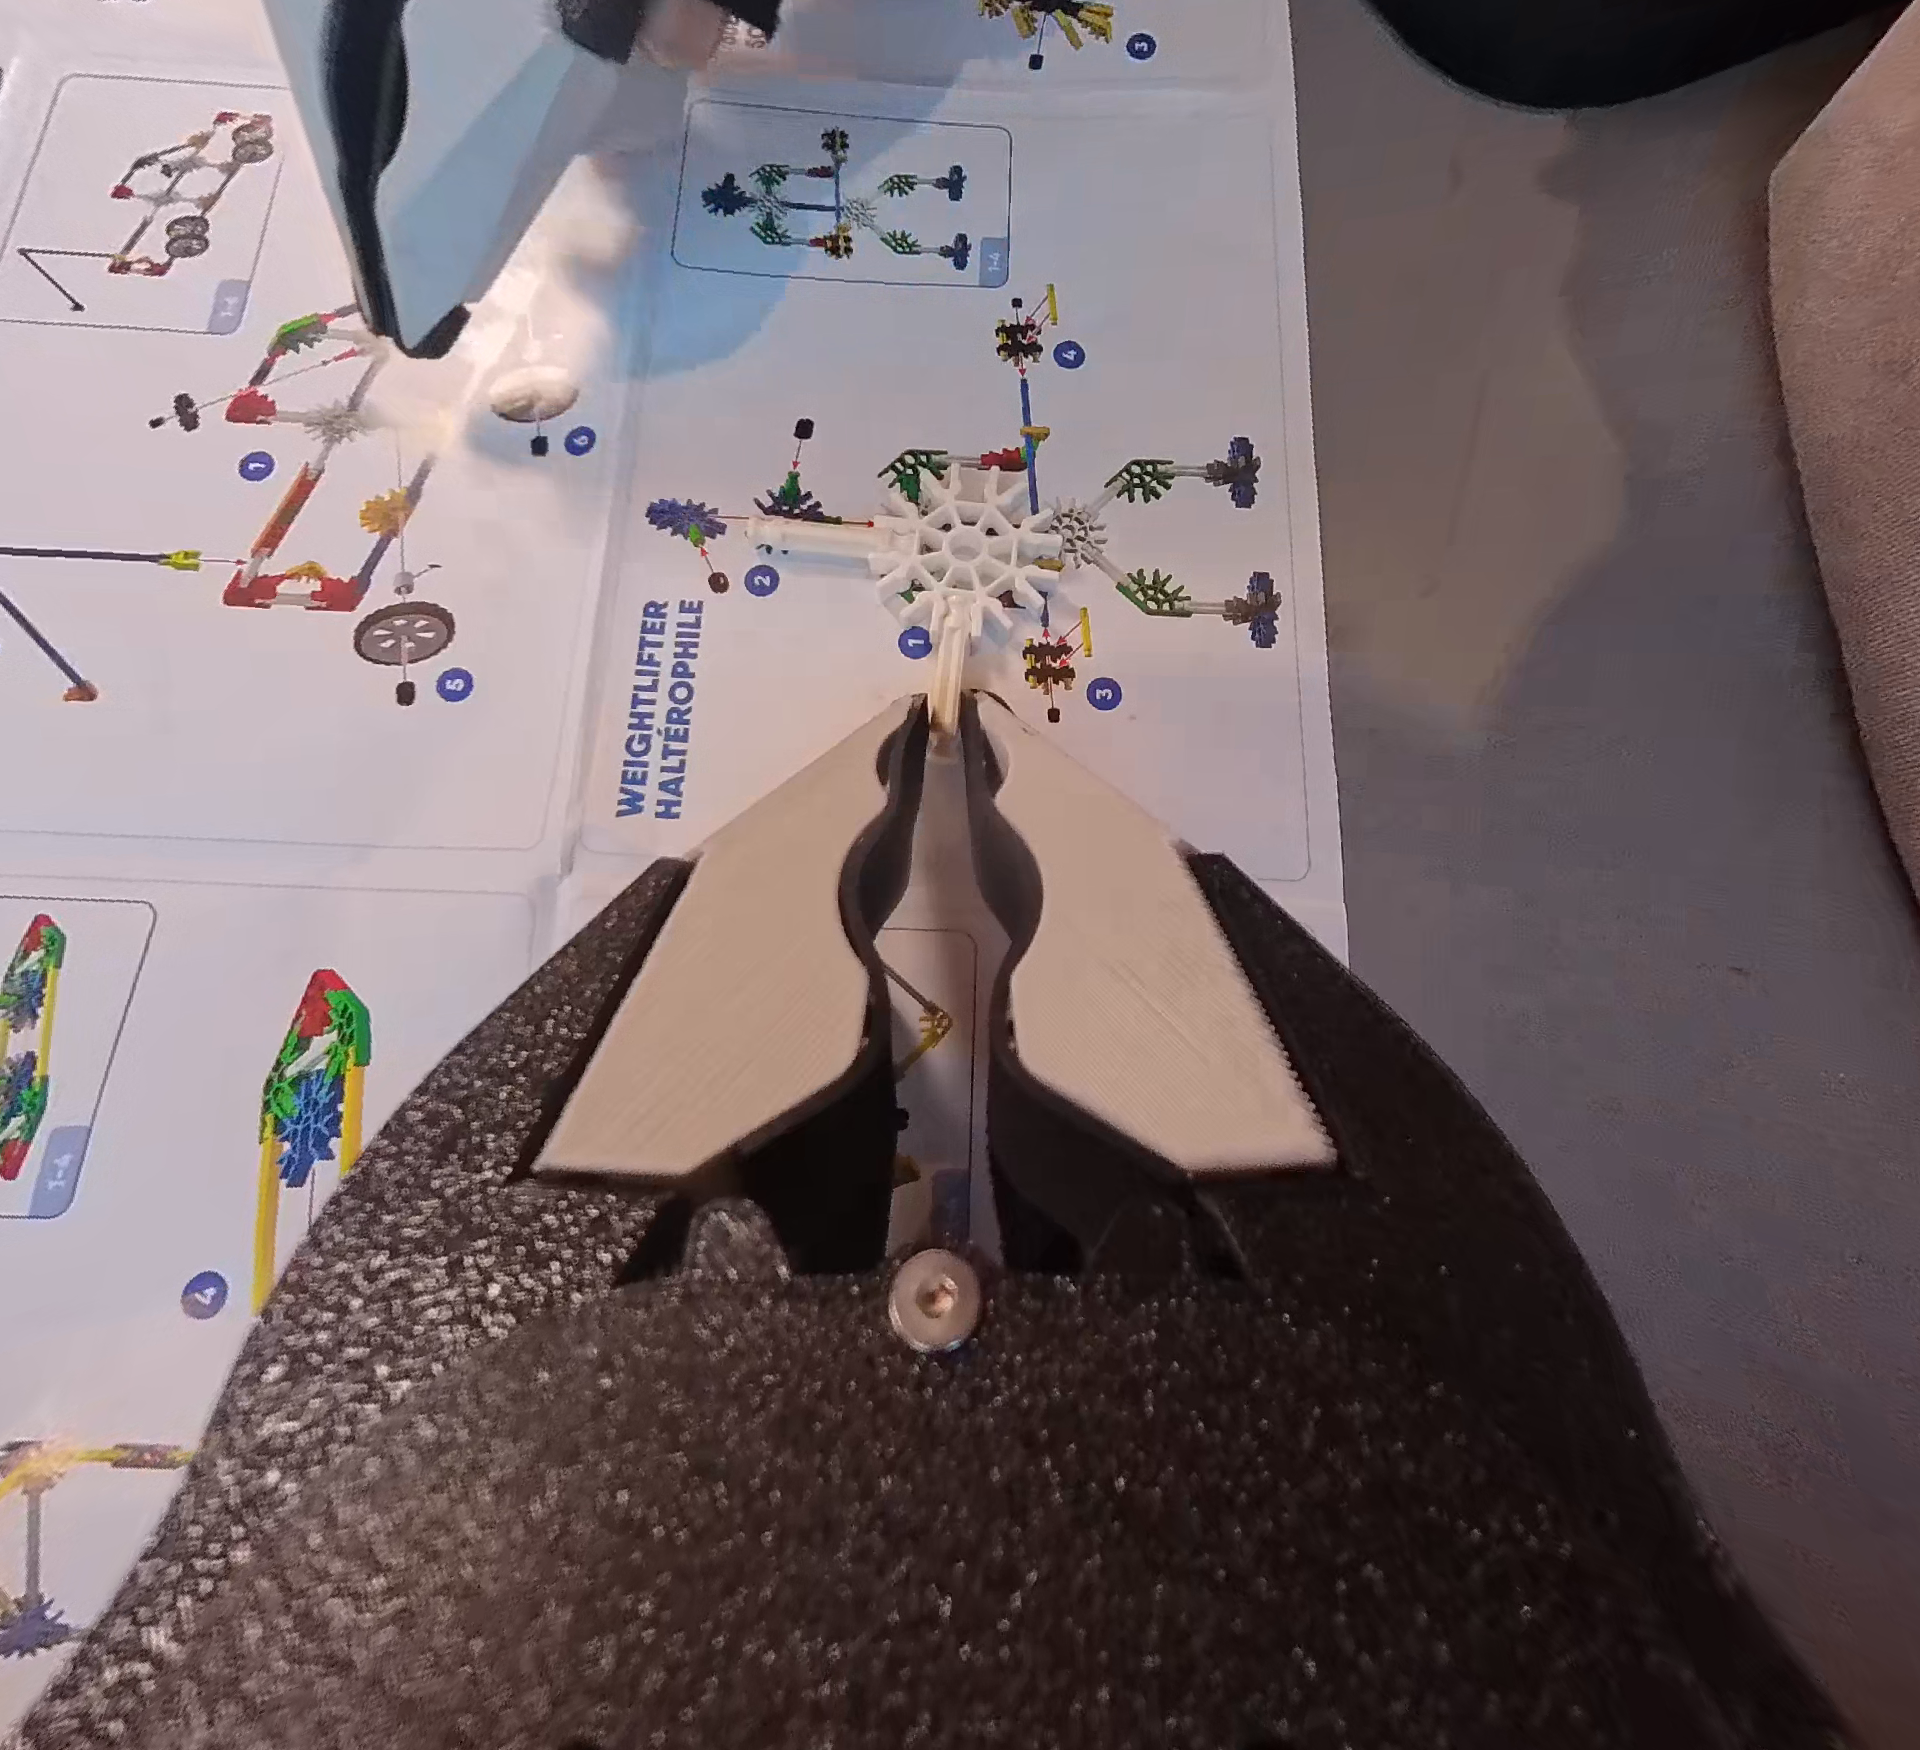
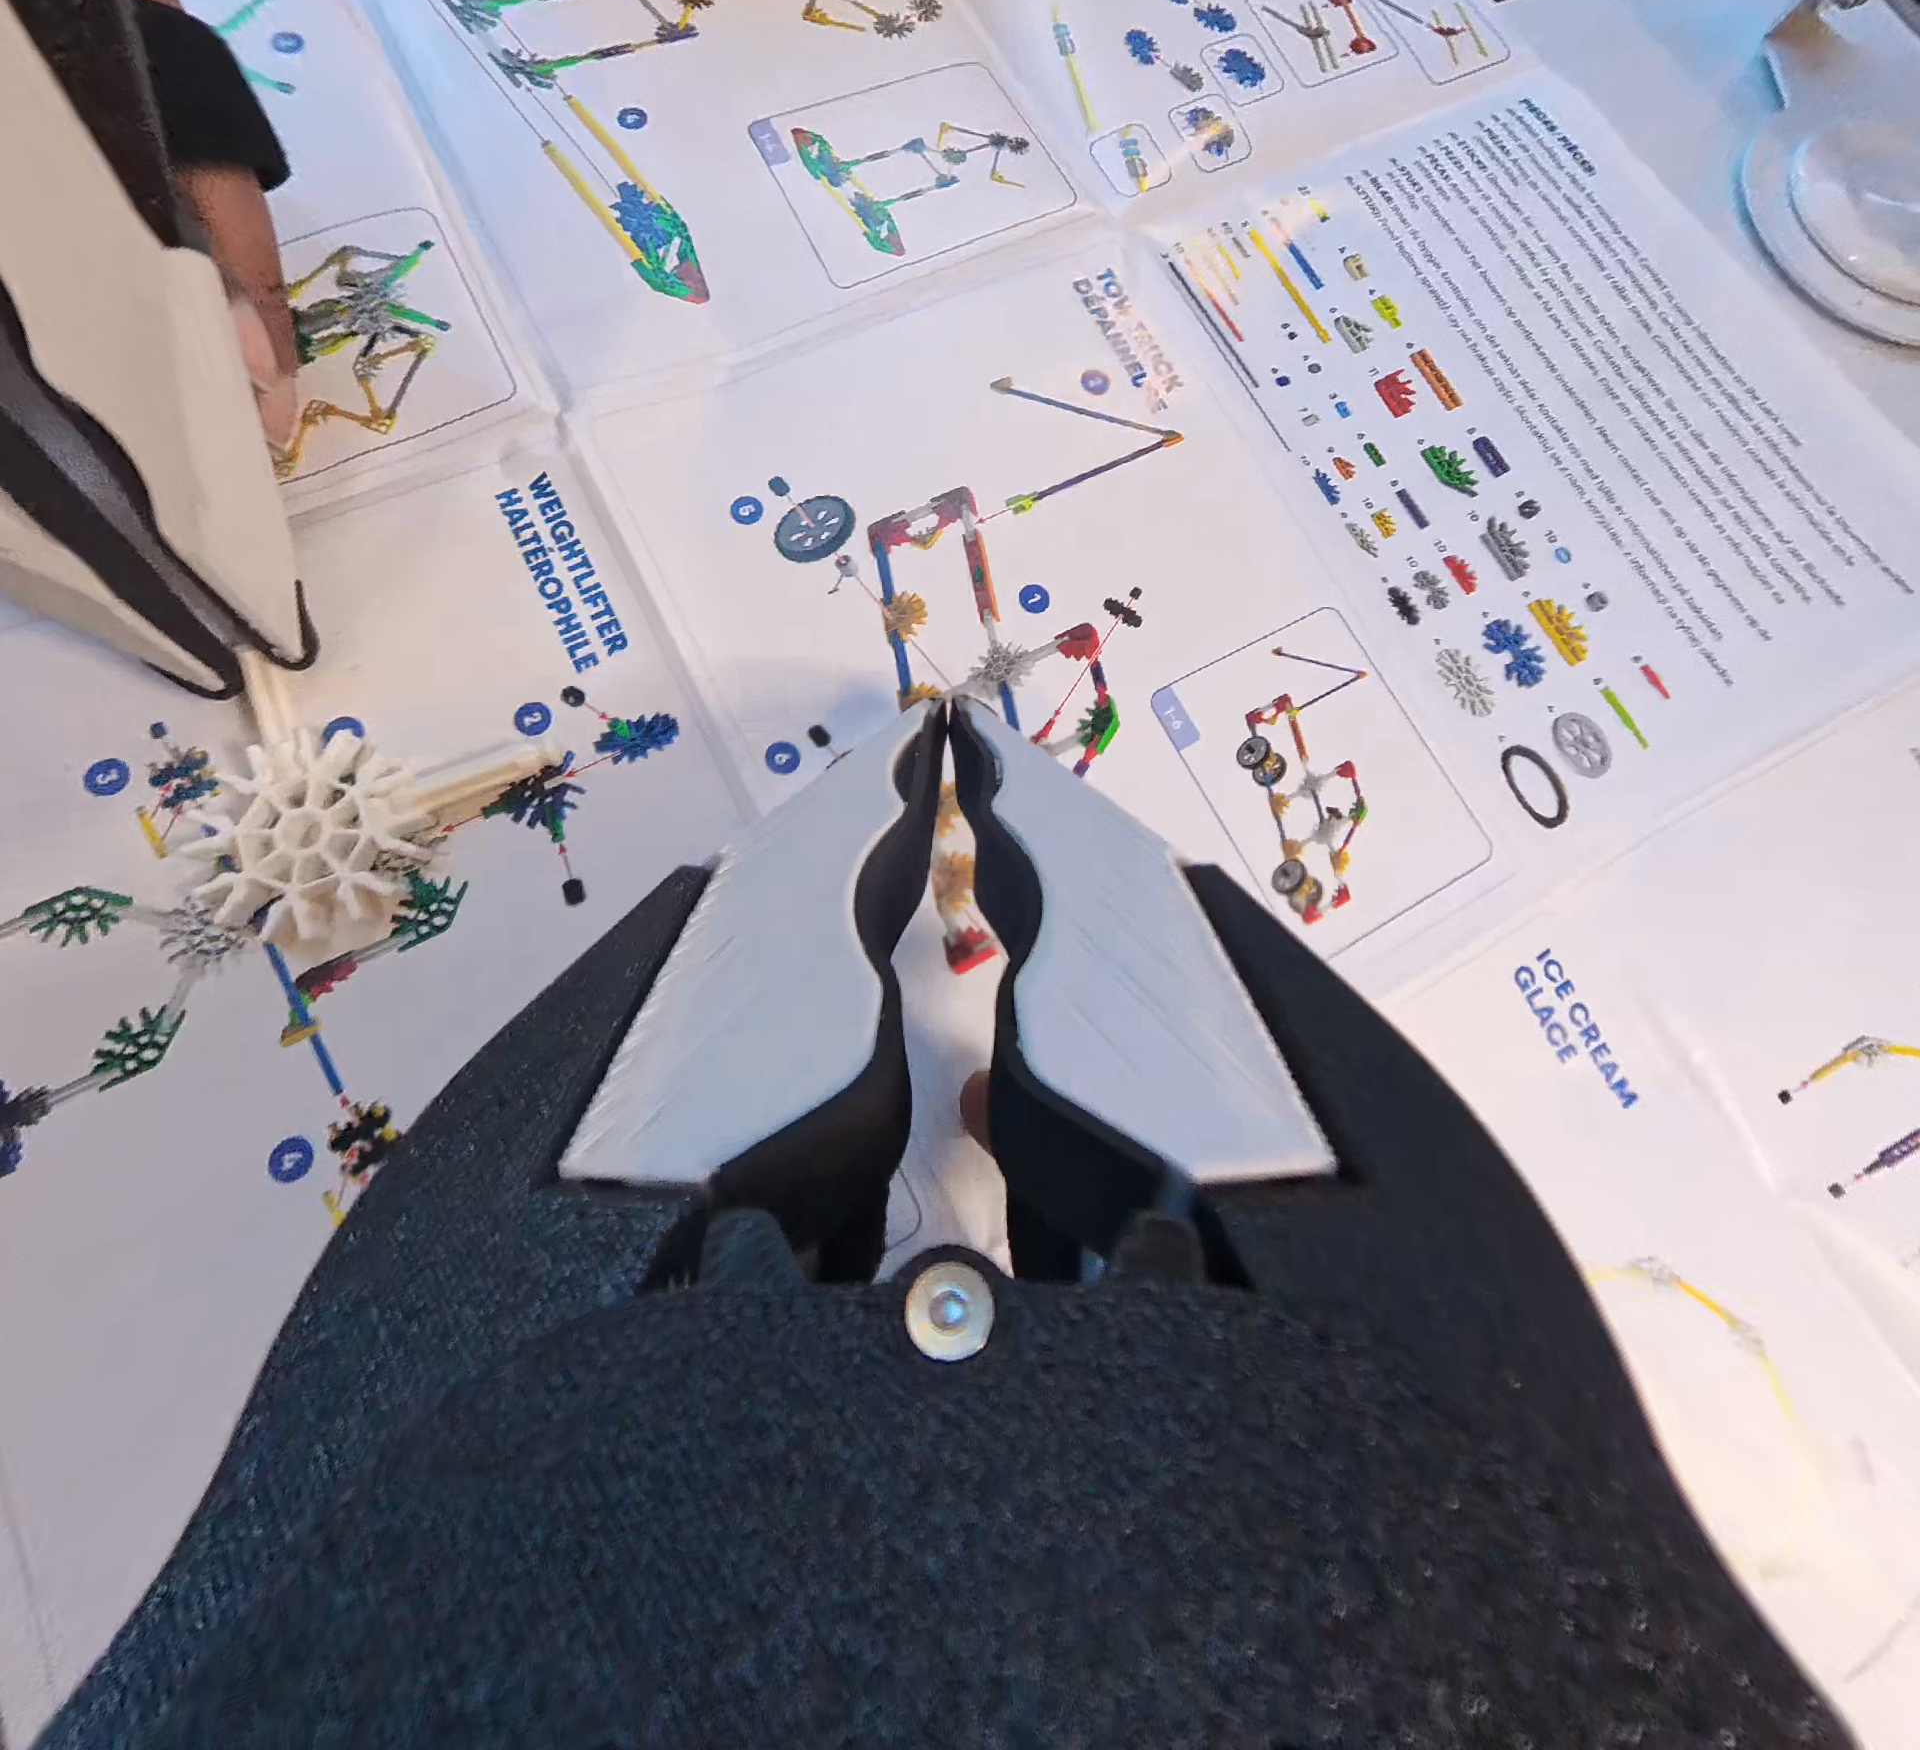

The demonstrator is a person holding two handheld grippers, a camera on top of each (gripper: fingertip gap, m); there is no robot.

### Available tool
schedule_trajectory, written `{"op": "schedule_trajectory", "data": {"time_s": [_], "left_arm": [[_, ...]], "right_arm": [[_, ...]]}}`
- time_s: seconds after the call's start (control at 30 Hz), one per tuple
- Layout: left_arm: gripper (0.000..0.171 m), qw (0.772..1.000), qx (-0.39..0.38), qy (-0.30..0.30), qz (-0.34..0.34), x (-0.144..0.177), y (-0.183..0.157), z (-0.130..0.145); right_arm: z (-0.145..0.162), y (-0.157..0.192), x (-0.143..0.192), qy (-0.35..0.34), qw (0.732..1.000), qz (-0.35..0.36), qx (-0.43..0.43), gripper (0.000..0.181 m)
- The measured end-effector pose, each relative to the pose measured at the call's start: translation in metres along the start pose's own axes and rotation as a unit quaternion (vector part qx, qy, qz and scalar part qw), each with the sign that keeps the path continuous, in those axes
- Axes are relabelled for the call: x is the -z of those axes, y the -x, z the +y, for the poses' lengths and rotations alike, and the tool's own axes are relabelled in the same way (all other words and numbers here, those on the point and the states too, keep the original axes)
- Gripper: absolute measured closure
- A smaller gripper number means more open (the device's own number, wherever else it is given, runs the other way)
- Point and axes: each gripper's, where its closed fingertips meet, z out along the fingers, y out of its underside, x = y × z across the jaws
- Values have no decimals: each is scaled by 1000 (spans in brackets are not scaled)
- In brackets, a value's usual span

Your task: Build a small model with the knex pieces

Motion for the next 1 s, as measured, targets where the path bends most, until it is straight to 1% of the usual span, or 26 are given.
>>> {"op": "schedule_trajectory", "data": {"time_s": [0.2,0.43,0.63,0.83,1.0], "left_arm": [[168,1000,7,-9,2,1,1,-1],[168,1000,7,-7,1,0,0,0],[168,1000,8,-6,1,0,0,0],[168,1000,4,-4,-1,-1,0,0],[167,1000,2,-5,1,3,-1,-1]], "right_arm": [[-1,-8,-14,36,999,-7,4,181],[4,2,-9,51,998,-28,13,181],[7,4,-8,57,998,-28,19,181],[4,5,-3,39,999,-27,16,181],[-5,10,20,4,999,-19,29,177]]}}
